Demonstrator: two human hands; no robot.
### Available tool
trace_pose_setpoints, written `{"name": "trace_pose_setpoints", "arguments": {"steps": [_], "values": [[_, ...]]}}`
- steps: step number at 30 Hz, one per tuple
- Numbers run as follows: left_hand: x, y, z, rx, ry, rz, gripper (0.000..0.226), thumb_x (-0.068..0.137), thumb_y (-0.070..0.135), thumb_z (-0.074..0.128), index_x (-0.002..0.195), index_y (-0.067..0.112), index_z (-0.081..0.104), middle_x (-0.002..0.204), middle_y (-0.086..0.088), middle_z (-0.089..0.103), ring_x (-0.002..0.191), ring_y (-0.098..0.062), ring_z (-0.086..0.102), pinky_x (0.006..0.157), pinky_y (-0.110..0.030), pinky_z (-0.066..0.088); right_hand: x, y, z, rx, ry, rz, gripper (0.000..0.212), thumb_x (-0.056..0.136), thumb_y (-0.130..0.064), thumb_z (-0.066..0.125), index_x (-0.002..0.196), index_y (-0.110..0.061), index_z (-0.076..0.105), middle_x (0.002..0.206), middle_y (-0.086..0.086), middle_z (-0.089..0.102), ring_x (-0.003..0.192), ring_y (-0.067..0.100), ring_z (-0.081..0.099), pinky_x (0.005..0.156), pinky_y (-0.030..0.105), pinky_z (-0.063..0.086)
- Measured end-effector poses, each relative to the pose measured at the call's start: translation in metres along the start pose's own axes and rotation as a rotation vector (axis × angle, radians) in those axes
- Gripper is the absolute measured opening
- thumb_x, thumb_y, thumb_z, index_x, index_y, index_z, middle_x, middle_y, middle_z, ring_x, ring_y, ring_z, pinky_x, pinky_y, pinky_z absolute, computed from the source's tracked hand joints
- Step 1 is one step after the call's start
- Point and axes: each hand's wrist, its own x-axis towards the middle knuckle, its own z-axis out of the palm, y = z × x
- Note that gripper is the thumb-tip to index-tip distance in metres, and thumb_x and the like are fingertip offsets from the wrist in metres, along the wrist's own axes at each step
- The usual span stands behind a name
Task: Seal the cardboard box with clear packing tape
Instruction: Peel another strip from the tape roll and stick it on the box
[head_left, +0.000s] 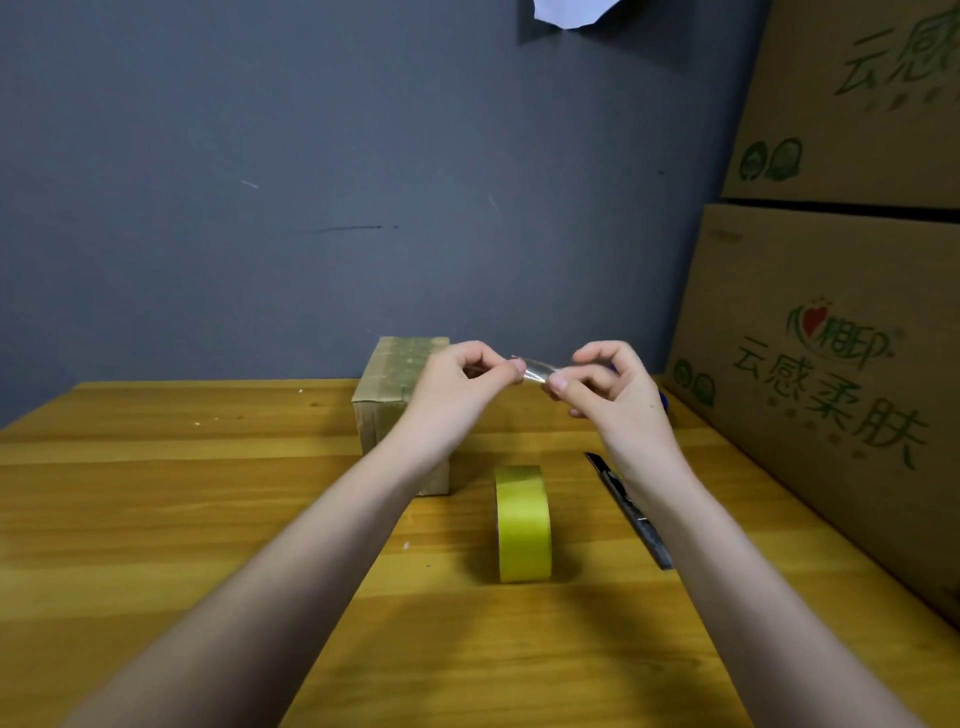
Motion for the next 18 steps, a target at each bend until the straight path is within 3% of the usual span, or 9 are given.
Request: {"name": "trace_pose_setpoints", "arguments": {"steps": [5,9,14,18], "values": [[-0.001,0.001,0.006,-0.085,0.035,-0.120,0.024,0.086,0.023,0.062,0.063,0.019,0.059,0.077,-0.001,0.059,0.075,-0.008,0.054,0.068,-0.022,0.040,-0.004,0.001,0.004,-0.015,0.028,-0.112,0.009,0.089,-0.002,0.056,0.090,-0.008,0.050,0.084,0.006,0.070,0.079,0.003,0.067,0.067,0.012,0.049],[0.000,0.001,0.009,-0.103,0.067,-0.156,0.020,0.085,0.022,0.060,0.065,0.016,0.058,0.076,-0.003,0.058,0.075,-0.010,0.054,0.068,-0.025,0.040,-0.008,0.006,0.004,-0.078,-0.022,-0.153,0.024,0.089,0.007,0.048,0.084,-0.011,0.063,0.086,-0.001,0.068,0.081,0.004,0.062,0.070,0.016,0.048],[-0.002,0.003,0.010,-0.117,0.072,-0.171,0.013,0.085,0.018,0.056,0.074,0.011,0.059,0.072,0.000,0.058,0.076,-0.010,0.055,0.068,-0.024,0.040,-0.009,0.006,0.007,-0.184,0.022,-0.191,0.017,0.089,-0.007,0.059,0.094,-0.017,0.072,0.096,-0.003,0.071,0.095,0.005,0.064,0.083,0.020,0.050],[-0.005,0.003,0.011,-0.120,0.085,-0.160,0.015,0.085,0.017,0.055,0.071,0.011,0.057,0.073,-0.001,0.058,0.078,-0.011,0.055,0.068,-0.024,0.039,-0.009,0.007,0.013,-0.183,0.107,-0.200,0.015,0.085,-0.010,0.066,0.098,-0.012,0.073,0.098,0.002,0.072,0.093,0.006,0.065,0.082,0.019,0.051]]}}
